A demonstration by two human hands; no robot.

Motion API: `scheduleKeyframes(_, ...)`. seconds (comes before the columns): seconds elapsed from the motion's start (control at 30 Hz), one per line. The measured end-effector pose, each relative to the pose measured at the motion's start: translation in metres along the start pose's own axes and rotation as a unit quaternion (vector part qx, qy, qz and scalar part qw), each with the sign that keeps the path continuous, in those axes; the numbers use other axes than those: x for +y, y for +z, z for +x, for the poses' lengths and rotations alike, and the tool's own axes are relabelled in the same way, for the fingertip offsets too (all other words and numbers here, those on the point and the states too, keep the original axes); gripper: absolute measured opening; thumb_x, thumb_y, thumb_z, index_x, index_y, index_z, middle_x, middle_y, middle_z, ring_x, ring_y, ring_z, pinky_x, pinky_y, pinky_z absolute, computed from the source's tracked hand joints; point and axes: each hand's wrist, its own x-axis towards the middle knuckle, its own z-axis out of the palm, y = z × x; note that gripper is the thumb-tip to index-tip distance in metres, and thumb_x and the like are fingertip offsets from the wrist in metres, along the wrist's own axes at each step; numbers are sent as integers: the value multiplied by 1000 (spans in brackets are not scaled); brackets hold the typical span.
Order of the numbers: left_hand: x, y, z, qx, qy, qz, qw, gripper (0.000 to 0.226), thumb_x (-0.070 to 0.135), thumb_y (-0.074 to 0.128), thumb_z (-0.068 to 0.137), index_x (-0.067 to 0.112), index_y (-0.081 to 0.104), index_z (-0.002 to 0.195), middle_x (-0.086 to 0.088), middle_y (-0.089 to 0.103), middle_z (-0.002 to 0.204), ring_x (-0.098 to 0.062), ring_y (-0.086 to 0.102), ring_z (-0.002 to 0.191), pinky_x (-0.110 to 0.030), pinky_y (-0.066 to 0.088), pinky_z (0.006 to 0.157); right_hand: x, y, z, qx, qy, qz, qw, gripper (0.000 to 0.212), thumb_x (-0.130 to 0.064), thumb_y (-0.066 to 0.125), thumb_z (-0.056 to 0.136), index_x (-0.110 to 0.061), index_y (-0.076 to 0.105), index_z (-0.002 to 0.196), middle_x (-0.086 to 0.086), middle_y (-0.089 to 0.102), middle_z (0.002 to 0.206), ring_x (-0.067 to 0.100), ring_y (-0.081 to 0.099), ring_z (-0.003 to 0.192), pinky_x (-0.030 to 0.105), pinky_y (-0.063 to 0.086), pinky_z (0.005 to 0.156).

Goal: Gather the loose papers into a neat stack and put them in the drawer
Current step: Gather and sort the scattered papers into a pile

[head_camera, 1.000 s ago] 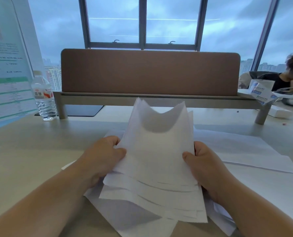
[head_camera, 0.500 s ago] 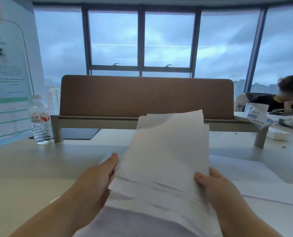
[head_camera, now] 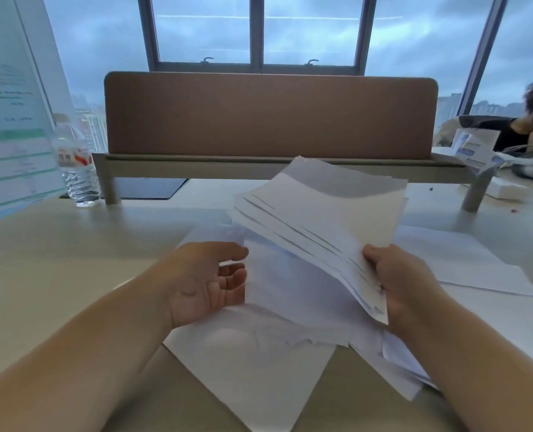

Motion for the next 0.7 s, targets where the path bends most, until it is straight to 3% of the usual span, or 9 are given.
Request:
scheduleKeyframes(0.1,-7,4,-2,-28,-11,111,993,32,21,66,100,2,68,126,-20,73,104,-30,68,84,-44,63,84,0,1,-2,-7,-2,-3,1000,13,-8,54,102,-10,67,99,13,71,85,30,67,72,33,53,60)
scheduleKeyframes(0.23,-17,6,1,39,87,352,931,29,31,69,100,8,68,83,-15,74,77,-25,67,62,-35,63,64,-1,3,0,-16,-6,-47,999,14,-15,57,102,-11,67,111,15,72,102,36,69,91,48,59,86)
scheduleKeyframes(0.3,-16,3,2,75,124,422,895,28,26,69,97,5,65,79,-13,68,67,-26,64,56,-33,61,59,-1,3,1,-23,-8,-54,998,13,-16,56,103,-13,66,110,12,72,100,34,69,91,43,58,81)
scheduleKeyframes(0.37,-9,-4,2,134,150,471,859,25,23,63,94,0,66,86,-13,70,75,-31,67,63,-35,59,57,-1,1,3,-23,-14,-55,998,12,-14,54,104,-15,66,107,9,71,96,29,67,84,35,54,69)
scheduleKeyframes(0.47,7,-16,5,211,174,549,790,24,20,53,99,8,60,80,-17,66,84,-33,65,76,-35,59,62,-1,-1,2,-26,-16,-37,999,12,-9,53,103,-13,65,105,10,70,94,29,66,80,34,53,67)
scheduleKeyframes(0.53,13,-22,8,211,159,527,808,22,19,49,104,11,57,84,-12,60,78,-26,60,68,-30,54,59,-3,-2,-1,-37,-23,-38,998,15,-8,52,104,-17,63,99,9,68,91,27,65,77,31,50,61)
scheduleKeyframes(0.6,13,-25,10,199,126,434,869,26,23,50,106,14,58,84,-8,58,74,-24,57,61,-26,53,59,-2,-1,-3,-59,-41,-65,995,18,-8,50,105,-18,62,97,5,69,90,26,65,77,29,49,58)
scheduleKeyframes(0.67,12,-22,5,186,98,306,928,34,37,54,101,14,62,78,-11,61,66,-28,58,58,-29,52,57,2,3,-5,-82,-73,-117,987,18,-9,52,103,-18,67,103,4,73,95,29,70,83,35,57,69)
scheduleKeyframes(0.7,11,-19,1,178,87,286,938,41,46,55,99,14,63,75,-10,63,62,-28,58,55,-29,51,56,5,5,-6,-88,-98,-163,978,19,-10,53,102,-20,69,104,2,75,97,29,71,87,38,59,76)
